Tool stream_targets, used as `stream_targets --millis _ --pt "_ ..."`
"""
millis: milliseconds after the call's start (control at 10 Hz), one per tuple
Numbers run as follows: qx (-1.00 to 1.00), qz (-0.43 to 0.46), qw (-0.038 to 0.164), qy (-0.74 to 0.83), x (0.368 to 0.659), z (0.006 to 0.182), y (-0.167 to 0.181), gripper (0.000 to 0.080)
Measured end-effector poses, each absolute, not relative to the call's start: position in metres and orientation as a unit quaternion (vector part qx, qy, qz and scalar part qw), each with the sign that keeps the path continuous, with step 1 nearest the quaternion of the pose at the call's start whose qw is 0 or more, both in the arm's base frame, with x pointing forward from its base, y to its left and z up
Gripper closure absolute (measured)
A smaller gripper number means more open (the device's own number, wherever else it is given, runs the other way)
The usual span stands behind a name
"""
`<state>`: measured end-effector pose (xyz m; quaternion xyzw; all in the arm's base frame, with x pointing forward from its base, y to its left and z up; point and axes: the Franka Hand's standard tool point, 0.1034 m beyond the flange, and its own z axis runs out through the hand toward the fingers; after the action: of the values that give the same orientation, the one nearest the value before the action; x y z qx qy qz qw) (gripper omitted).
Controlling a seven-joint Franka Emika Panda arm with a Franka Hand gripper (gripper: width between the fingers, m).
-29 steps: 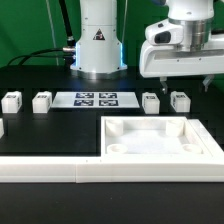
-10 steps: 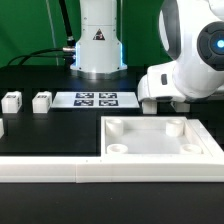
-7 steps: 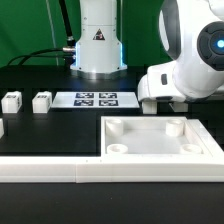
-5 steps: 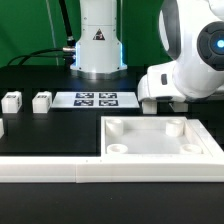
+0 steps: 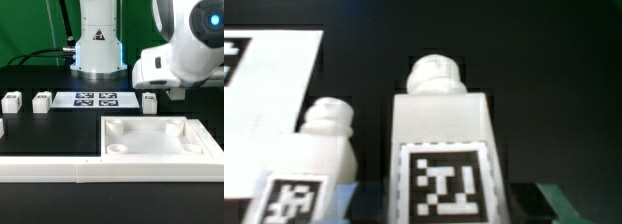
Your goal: Assemble square table
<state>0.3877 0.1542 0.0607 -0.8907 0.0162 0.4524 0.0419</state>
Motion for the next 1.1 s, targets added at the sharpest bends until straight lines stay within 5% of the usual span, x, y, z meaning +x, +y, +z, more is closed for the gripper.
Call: stream_targets --millis 300,600,1100 --pt "-0.896 0.441 0.043 0.018 0.389 0.065 0.152 0.0509" --pt "-0.946 0.320 0.048 0.027 0.392 0.040 0.144 0.0509" --pt "-0.979 0.193 0.060 0.030 0.445 0.071 0.145 0.0509"
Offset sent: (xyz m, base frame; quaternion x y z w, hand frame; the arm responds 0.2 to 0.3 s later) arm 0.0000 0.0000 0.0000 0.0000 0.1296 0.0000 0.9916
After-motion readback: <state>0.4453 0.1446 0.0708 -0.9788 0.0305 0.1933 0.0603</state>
